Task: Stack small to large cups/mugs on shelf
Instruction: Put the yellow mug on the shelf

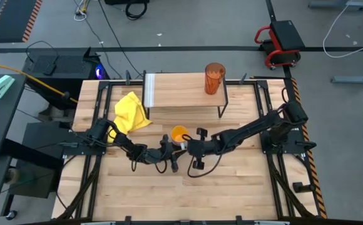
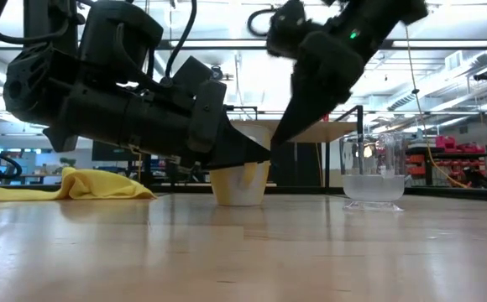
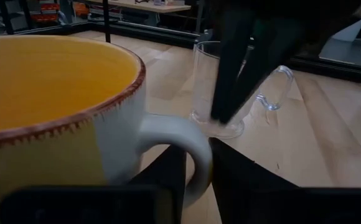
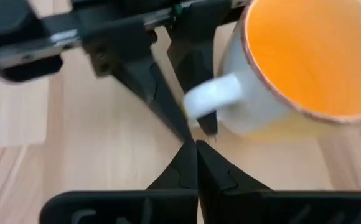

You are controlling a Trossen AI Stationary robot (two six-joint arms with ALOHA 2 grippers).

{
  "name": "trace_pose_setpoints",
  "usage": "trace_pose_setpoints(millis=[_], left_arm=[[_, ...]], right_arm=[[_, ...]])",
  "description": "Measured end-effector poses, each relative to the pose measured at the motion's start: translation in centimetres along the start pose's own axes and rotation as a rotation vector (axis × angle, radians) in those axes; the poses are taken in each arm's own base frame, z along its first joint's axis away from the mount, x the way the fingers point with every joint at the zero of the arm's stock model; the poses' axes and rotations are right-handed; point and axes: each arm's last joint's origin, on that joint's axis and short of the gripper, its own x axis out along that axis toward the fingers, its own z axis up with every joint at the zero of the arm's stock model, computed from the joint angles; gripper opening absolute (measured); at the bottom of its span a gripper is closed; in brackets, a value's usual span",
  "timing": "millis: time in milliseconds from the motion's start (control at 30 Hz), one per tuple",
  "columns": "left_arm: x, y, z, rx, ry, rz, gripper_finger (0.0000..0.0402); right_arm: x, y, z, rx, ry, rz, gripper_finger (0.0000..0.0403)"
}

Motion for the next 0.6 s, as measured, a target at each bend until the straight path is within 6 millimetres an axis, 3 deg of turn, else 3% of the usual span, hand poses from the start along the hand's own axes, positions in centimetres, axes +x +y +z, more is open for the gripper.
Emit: trace_pose_setpoints(millis=[167,333,600], left_arm=[[0.0,0.1,0.1,0.0,-0.004,0.011,0.0051],[0.1,0.1,0.1,-0.006,-0.005,0.019,0.0054],[0.1,0.1,0.0,0.01,0.0,0.02,0.0046]], right_arm=[[-3.5,0.7,0.1,-0.01,-0.05,-0.064,0.0],[-7.5,2.1,-0.2,-0.01,-0.126,-0.071,0.0],[-11.9,4.4,-2.8,-0.025,-0.162,-0.147,0.0]])
